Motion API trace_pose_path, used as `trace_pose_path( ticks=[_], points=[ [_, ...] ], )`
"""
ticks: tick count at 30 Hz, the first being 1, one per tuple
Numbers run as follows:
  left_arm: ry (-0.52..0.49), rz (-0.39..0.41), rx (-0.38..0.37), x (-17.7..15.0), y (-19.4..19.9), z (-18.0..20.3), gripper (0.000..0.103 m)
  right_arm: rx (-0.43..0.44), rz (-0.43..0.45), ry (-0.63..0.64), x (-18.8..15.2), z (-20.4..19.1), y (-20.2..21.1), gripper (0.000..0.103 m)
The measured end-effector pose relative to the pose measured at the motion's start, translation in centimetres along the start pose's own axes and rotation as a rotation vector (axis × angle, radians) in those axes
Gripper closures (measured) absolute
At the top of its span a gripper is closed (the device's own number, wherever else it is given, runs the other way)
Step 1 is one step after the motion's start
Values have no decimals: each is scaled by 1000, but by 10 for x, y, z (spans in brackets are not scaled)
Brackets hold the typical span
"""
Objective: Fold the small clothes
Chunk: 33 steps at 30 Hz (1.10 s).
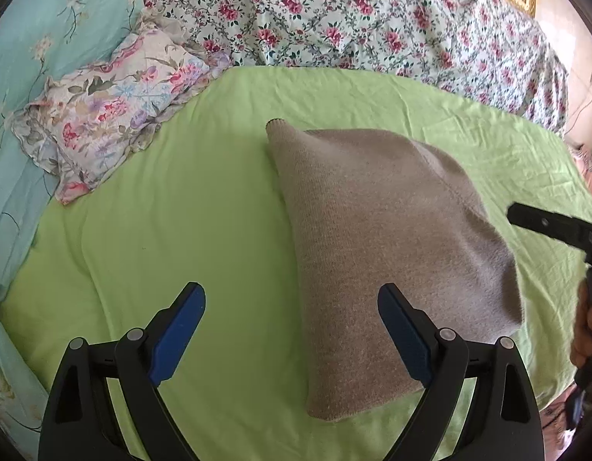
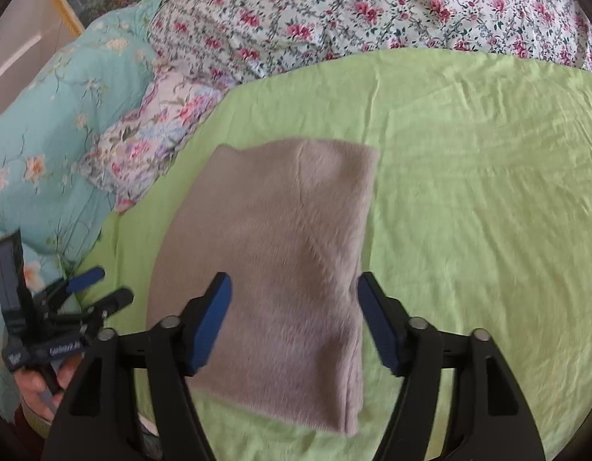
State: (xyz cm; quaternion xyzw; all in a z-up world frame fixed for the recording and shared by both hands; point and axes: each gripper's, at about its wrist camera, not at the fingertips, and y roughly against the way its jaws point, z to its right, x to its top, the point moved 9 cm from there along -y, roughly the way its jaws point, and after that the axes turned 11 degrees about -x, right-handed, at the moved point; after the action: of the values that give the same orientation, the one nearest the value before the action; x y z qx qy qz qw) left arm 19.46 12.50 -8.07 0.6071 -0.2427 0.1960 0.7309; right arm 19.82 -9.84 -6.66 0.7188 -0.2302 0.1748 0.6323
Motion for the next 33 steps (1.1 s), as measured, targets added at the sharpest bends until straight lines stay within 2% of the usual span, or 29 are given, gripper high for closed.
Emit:
trace_pose_path(
  ticks=[4,7,9,16,23,33],
  points=[
    [-18,-14,54,-6,3,1,10,-35,2,76,-20,-10,13,14],
    [-34,-8,81,-12,9,2,6,-53,4,128,-34,-17,21,12],
    [-49,-6,99,-16,13,3,1,-55,4,147,-42,-21,26,11],
    [-70,-9,125,-26,24,4,1,-57,0,179,-57,-27,39,8],
    [-93,5,141,-27,39,2,1,-44,15,202,-56,-33,52,5],
    [-111,11,164,-30,39,-2,1,-92,-23,215,-68,-26,40,4]
  ],
)
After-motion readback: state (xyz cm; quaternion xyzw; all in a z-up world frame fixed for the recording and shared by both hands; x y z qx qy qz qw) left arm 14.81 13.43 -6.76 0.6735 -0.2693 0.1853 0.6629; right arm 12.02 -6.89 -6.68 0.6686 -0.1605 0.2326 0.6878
